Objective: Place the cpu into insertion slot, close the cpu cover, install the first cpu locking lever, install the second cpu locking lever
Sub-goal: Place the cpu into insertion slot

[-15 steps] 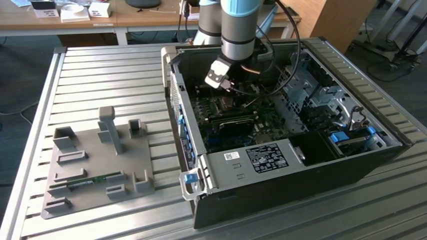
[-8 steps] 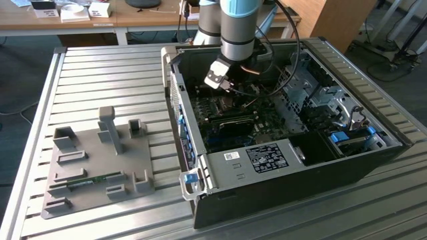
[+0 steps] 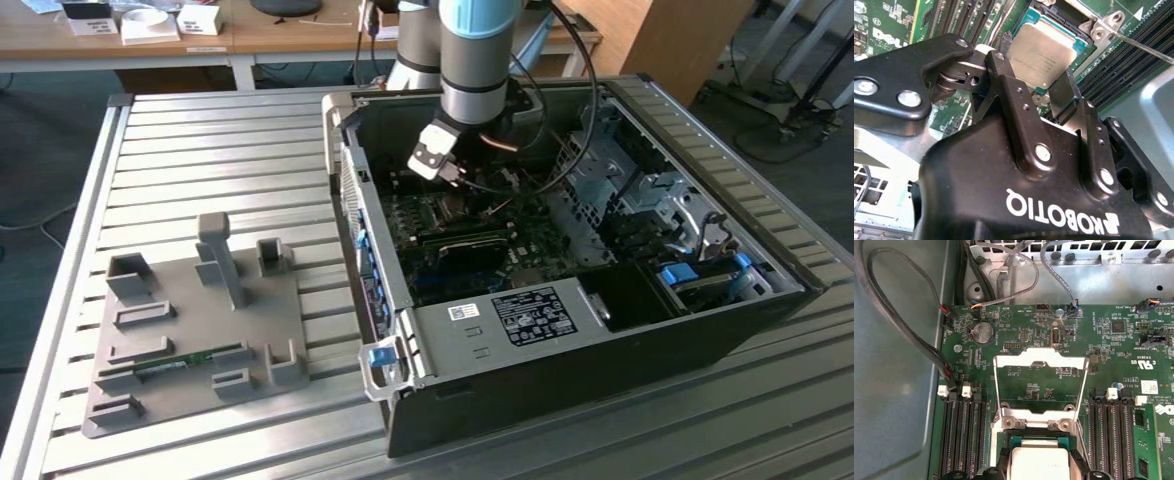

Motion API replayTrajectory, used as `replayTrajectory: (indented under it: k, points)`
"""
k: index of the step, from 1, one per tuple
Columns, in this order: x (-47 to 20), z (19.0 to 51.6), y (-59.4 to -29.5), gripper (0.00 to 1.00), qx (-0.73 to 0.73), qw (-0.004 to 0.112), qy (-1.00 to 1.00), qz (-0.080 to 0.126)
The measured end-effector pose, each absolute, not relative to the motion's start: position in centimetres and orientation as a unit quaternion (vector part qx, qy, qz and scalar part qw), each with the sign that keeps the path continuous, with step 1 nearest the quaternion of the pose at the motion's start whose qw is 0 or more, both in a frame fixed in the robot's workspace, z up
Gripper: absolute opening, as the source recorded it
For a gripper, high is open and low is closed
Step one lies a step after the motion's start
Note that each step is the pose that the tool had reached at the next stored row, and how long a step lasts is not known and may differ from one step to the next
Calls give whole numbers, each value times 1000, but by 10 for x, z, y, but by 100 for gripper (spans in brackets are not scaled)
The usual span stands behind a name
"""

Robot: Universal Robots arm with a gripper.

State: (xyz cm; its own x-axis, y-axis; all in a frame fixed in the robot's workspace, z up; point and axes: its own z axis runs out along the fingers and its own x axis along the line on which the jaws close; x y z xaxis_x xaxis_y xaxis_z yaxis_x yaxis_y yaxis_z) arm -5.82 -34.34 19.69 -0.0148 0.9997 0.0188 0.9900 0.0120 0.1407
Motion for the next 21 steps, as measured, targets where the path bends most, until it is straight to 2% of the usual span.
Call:
replayTrajectory:
  k: [21]
  points:
    - [-58, 193, -340, 54, 702, 43, 709, 57]
